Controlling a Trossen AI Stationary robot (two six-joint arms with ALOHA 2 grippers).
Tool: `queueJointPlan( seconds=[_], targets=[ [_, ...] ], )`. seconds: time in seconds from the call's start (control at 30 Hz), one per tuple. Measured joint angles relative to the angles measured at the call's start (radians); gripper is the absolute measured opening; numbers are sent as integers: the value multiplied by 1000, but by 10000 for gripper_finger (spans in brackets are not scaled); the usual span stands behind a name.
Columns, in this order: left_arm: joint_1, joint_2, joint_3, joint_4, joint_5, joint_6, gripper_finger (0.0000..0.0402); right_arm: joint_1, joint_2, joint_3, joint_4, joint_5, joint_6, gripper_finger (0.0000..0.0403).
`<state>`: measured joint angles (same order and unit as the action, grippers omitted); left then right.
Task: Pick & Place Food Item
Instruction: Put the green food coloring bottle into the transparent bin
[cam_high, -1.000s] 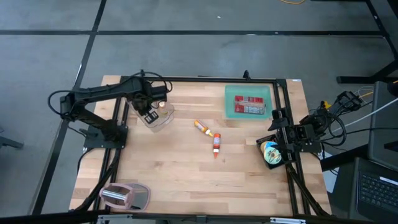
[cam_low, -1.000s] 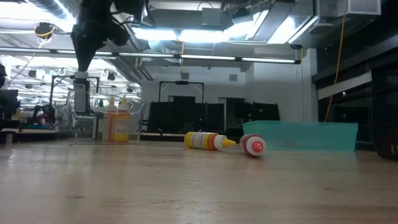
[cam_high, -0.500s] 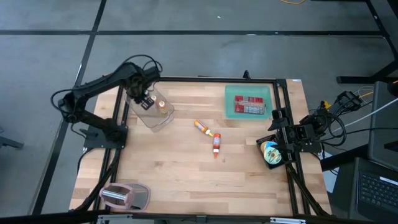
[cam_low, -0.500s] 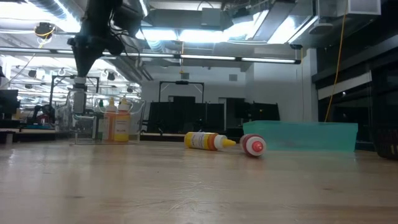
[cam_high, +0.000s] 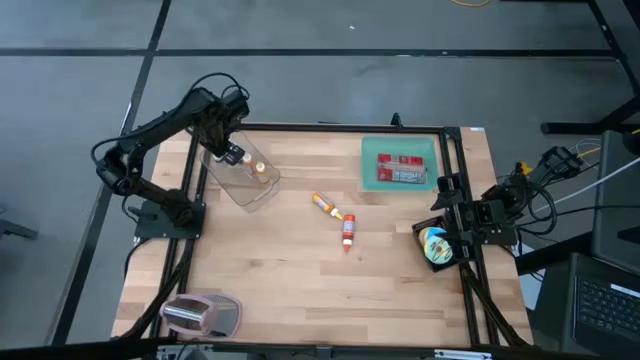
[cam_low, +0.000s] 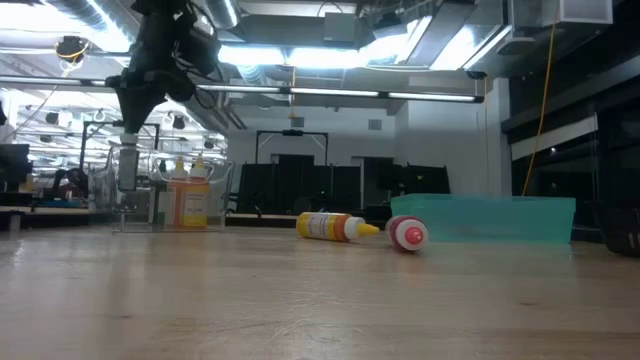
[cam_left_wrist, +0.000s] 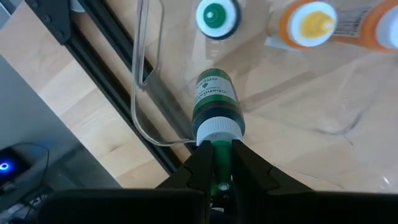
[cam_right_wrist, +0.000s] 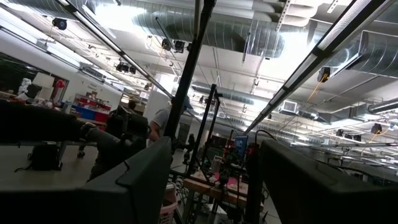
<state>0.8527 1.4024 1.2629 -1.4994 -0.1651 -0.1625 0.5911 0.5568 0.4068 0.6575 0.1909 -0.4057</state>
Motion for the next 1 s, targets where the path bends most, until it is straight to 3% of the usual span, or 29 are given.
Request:
queueJointPlan(
  seconds=[1.0],
  targets=[
    [117, 128, 0, 84, 22, 106, 33, 0, 0, 0, -30, 4, 4, 242]
  ],
)
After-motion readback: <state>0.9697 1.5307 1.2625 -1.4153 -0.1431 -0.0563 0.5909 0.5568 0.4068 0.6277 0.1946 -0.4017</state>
